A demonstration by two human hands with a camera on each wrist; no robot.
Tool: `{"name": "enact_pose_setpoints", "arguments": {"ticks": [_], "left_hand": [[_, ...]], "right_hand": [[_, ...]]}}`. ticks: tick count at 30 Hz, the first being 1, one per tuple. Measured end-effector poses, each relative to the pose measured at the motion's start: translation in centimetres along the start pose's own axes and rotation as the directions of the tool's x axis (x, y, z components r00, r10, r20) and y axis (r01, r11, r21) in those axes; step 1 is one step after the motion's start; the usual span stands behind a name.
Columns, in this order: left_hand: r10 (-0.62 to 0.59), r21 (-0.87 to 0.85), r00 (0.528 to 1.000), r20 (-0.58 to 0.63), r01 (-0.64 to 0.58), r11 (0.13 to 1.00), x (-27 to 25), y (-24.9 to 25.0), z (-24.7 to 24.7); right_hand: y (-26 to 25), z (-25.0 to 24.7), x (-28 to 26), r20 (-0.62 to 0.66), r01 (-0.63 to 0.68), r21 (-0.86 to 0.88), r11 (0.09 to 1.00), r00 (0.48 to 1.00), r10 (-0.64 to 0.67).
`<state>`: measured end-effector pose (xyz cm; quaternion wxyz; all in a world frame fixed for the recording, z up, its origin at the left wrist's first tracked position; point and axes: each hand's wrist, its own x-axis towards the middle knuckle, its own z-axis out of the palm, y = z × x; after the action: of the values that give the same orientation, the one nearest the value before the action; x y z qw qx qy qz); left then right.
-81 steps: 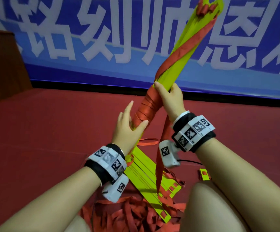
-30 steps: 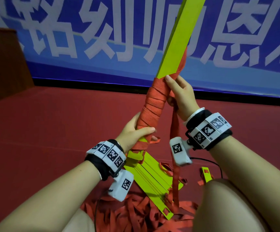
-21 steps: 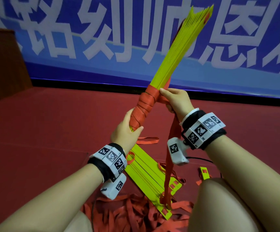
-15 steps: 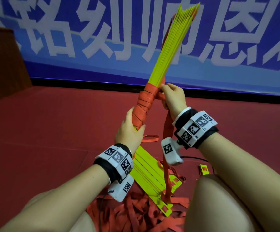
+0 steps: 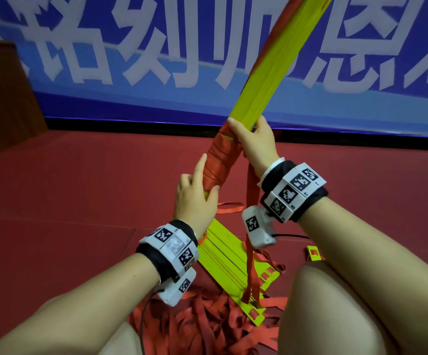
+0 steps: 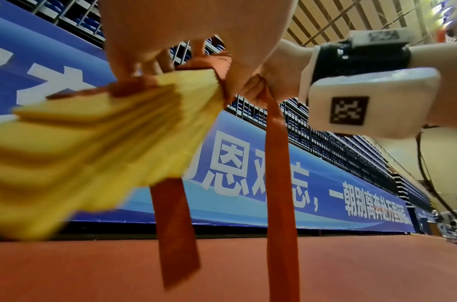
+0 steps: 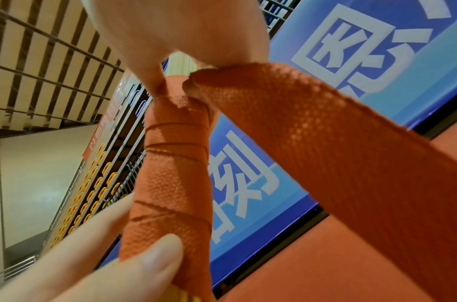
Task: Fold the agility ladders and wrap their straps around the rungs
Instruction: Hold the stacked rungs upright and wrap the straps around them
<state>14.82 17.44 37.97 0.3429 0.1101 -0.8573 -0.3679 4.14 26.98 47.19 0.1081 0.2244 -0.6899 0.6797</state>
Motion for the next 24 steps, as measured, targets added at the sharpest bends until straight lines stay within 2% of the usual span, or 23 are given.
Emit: {"name": "enact_pose_setpoints", "arguments": {"ticks": [3,6,9,12,15,20,24], "left_hand": [[-0.003,-0.092,0.997,0.077,0.01,0.996,0.7,0.1,-0.6],[-0.03,-0.228,0.963,0.269,0.094,0.969,1.5,0.2,-1.4],[-0.059,-0.409,0.896,0.44,0.259,0.875,1.0,0.7,-1.7],[-0.063,-0.528,0.843,0.534,0.39,0.755,0.2,1.1,-1.4],[-0.056,-0.566,0.867,0.496,0.372,0.736,0.0,1.6,-1.1],[-0.097,-0.62,0.929,0.357,0.313,0.72,-0.2,2.0,-0.5],[-0.158,-0.604,0.958,0.24,0.275,0.748,0.3,1.6,-0.3]], "right_hand": [[0.1,-0.7,0.3,0.007,-0.008,0.033,0.999,1.0,0.008],[-0.4,-1.5,0.4,0.07,-0.012,0.119,0.993,0.998,0.004],[-0.9,-2.0,0.1,0.153,-0.037,0.177,0.984,0.988,0.009],[-1.0,-2.3,-0.3,0.209,-0.027,0.185,0.982,0.978,-0.013],[-1.0,-2.6,-0.3,0.207,-0.047,0.108,0.993,0.978,0.024],[-0.8,-2.4,-0.1,0.232,-0.086,-0.002,0.996,0.969,0.084],[0.0,-2.1,0.2,0.283,-0.204,0.063,0.977,0.943,0.179]]}}
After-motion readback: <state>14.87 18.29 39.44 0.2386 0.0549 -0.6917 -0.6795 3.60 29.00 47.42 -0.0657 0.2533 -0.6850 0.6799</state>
